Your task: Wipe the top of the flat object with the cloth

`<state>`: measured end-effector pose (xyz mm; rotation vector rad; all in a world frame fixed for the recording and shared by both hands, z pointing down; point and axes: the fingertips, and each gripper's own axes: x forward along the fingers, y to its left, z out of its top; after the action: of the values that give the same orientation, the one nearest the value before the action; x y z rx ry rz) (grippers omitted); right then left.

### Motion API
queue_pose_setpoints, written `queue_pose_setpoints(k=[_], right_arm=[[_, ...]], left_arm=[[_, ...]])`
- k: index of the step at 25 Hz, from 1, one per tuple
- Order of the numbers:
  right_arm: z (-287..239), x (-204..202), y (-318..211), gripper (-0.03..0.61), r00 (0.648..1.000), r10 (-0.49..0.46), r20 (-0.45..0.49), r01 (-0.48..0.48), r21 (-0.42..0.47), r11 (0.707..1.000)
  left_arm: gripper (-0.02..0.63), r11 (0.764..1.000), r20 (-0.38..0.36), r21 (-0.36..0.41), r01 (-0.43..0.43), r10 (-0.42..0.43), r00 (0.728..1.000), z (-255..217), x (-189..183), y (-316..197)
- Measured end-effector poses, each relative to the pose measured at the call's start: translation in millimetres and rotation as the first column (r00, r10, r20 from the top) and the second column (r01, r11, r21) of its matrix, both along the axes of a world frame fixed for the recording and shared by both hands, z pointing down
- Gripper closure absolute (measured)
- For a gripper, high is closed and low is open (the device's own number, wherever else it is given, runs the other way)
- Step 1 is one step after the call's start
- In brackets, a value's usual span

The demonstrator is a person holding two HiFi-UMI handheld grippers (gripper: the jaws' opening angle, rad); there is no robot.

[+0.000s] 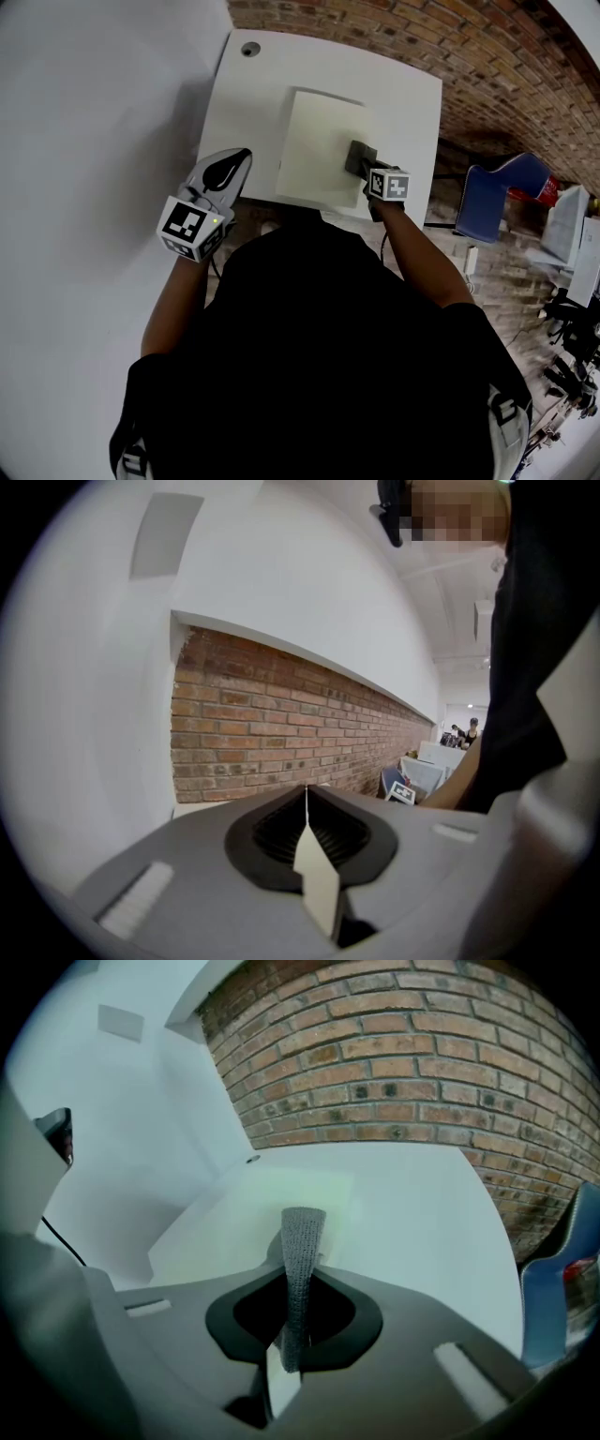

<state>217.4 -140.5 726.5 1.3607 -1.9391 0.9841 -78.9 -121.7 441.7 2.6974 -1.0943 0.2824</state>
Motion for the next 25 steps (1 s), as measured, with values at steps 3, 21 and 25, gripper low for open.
queue_pose_setpoints(k=[3,21,25], right_arm=[[-22.5,-17.2,-3.0,0.566,0.999,-0.035,0.033,0.033,0.039,0.999],[-56.7,-197.6,27.4,0.566,0.923,-0.300,0.241,0.288,0.082,0.954],[-44.6,-218.9,36.1,0.566,0.917,-0.306,0.256,0.305,0.045,0.951]], left_arm=[[0.611,1.000,0.012,0.007,0.020,-0.021,1.000,-5.2,-7.8,0.0],[0.611,0.995,0.023,0.011,0.102,-0.102,0.994,-2.8,-67.9,46.2],[0.611,0.990,0.027,-0.003,0.140,-0.140,0.990,1.2,-84.8,55.0]])
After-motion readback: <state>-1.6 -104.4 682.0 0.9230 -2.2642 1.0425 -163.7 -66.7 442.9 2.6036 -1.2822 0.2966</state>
